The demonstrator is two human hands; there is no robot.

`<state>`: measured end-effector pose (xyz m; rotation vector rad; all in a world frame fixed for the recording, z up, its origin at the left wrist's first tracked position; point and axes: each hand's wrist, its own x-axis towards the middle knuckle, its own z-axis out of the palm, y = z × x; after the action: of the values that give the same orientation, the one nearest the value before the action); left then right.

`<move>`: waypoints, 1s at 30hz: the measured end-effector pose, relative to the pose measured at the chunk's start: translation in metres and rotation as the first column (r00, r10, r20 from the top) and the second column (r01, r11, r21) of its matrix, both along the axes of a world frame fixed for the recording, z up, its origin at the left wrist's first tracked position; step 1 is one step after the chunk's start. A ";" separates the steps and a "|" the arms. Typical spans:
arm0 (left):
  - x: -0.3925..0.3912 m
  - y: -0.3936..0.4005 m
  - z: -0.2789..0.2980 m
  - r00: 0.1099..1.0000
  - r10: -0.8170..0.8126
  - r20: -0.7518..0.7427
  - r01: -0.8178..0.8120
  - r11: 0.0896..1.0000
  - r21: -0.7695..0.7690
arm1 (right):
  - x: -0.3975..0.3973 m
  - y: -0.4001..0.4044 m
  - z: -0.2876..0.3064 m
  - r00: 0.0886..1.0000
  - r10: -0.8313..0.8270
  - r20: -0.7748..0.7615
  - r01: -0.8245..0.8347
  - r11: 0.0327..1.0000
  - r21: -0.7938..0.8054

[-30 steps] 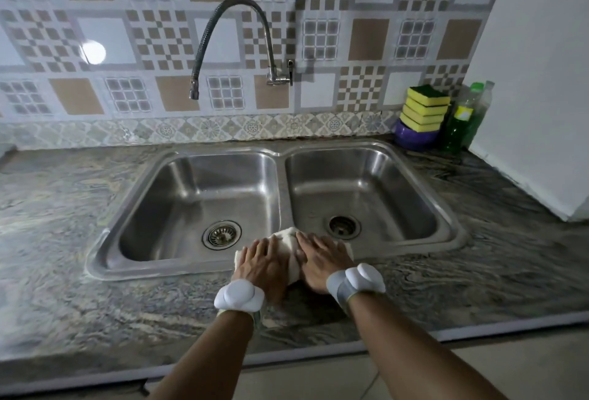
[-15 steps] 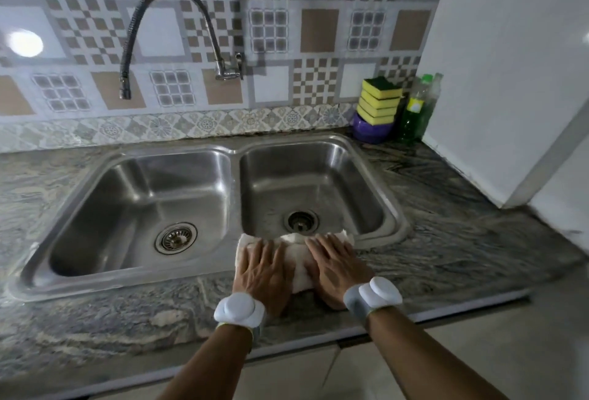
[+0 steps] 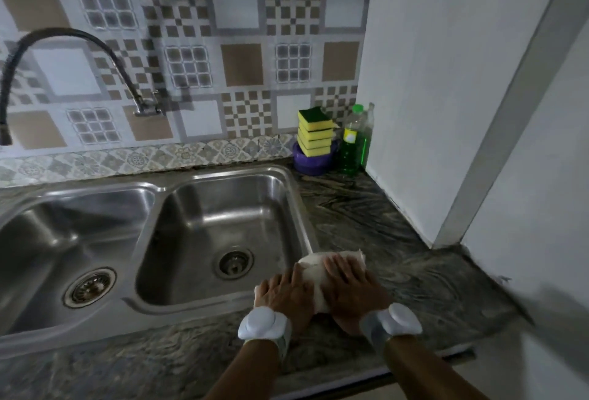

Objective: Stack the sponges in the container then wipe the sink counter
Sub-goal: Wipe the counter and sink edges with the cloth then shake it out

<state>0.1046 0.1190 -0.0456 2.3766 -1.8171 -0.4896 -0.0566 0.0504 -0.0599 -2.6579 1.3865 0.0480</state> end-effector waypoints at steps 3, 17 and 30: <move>-0.004 -0.031 0.009 0.986 0.071 -0.148 -0.057 0.994 0.095 | 0.006 -0.023 0.000 1.000 0.012 0.008 -0.013 0.999 0.047; 0.058 -0.185 0.011 0.708 0.194 -0.679 -0.303 0.952 -0.045 | 0.105 -0.155 0.017 0.999 -0.041 0.000 0.040 0.978 0.206; 0.177 -0.308 0.012 0.823 0.265 -0.502 -0.401 0.898 -0.184 | 0.245 -0.266 0.026 0.940 -0.260 0.221 0.245 0.965 0.094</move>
<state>0.2820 -0.1889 -0.0331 2.0828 -1.1400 -0.6392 0.1885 -0.2154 -0.0343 -2.3226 1.6001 -0.2337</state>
